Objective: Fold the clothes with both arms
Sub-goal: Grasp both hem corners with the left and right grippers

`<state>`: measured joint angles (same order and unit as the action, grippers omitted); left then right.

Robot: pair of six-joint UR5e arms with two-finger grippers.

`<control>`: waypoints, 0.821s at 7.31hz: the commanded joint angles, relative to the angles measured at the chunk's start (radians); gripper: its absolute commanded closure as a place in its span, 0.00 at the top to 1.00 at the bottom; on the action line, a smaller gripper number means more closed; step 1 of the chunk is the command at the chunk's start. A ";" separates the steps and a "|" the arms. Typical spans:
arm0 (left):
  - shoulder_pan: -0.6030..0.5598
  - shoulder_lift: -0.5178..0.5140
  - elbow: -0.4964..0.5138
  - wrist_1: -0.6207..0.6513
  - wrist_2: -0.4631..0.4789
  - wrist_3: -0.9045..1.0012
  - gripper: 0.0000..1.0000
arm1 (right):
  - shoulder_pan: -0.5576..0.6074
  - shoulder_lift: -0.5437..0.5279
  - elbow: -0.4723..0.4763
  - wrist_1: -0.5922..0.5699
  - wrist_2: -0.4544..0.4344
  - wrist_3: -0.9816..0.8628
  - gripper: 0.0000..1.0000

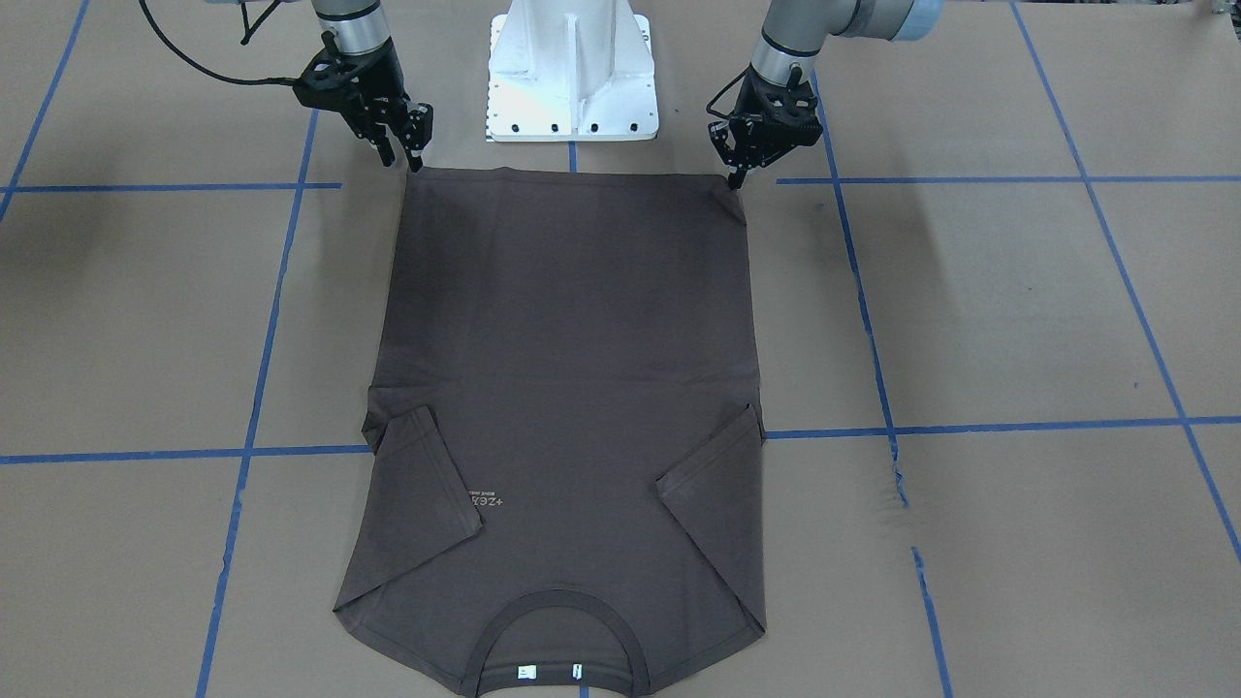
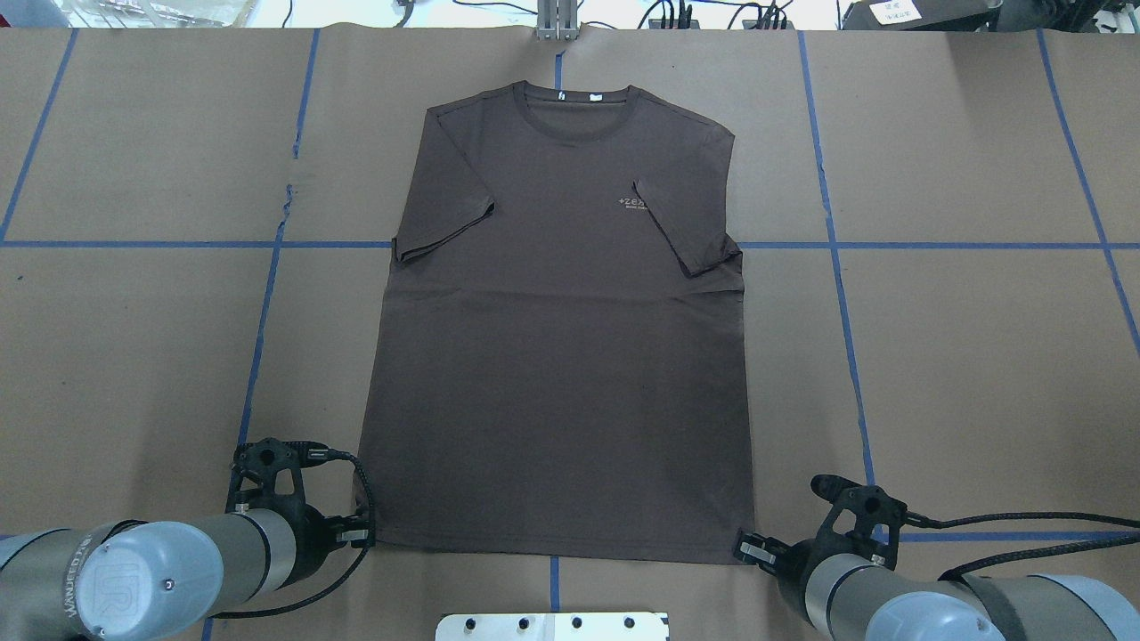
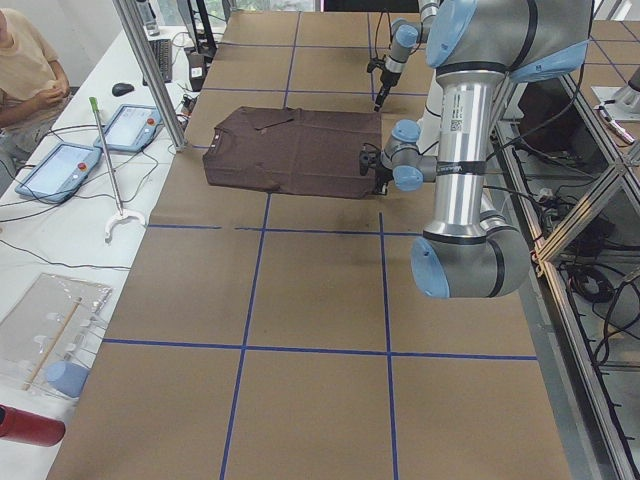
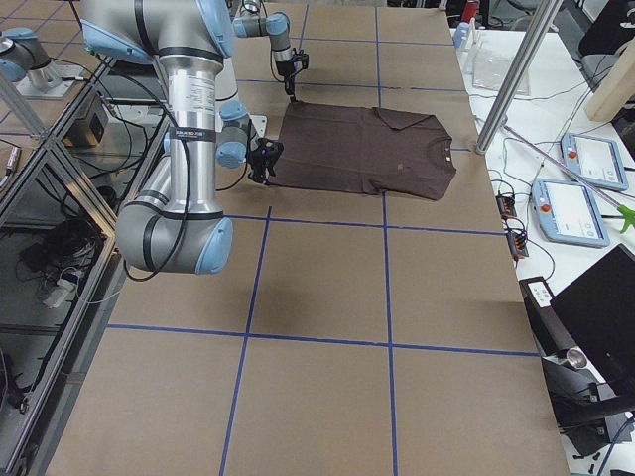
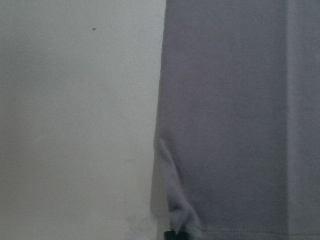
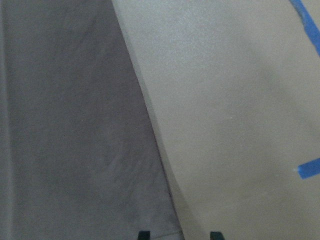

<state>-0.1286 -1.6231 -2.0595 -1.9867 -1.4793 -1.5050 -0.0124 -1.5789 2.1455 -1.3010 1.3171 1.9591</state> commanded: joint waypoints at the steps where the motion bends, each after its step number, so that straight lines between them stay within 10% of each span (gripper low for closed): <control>1: 0.000 -0.001 -0.001 0.000 0.002 0.002 0.00 | -0.006 0.028 -0.032 0.000 -0.002 0.001 0.44; 3: 0.000 0.000 -0.001 0.000 0.002 0.002 0.00 | -0.011 0.027 -0.033 -0.001 -0.007 0.001 0.40; 5: -0.002 0.000 -0.001 0.000 0.002 0.002 0.00 | -0.009 0.028 -0.029 -0.001 -0.006 -0.002 0.00; 6: -0.002 0.000 -0.001 0.000 0.002 0.002 0.00 | -0.008 0.027 -0.024 -0.001 -0.006 -0.002 0.00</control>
<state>-0.1301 -1.6230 -2.0601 -1.9865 -1.4773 -1.5033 -0.0215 -1.5517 2.1164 -1.3023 1.3111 1.9585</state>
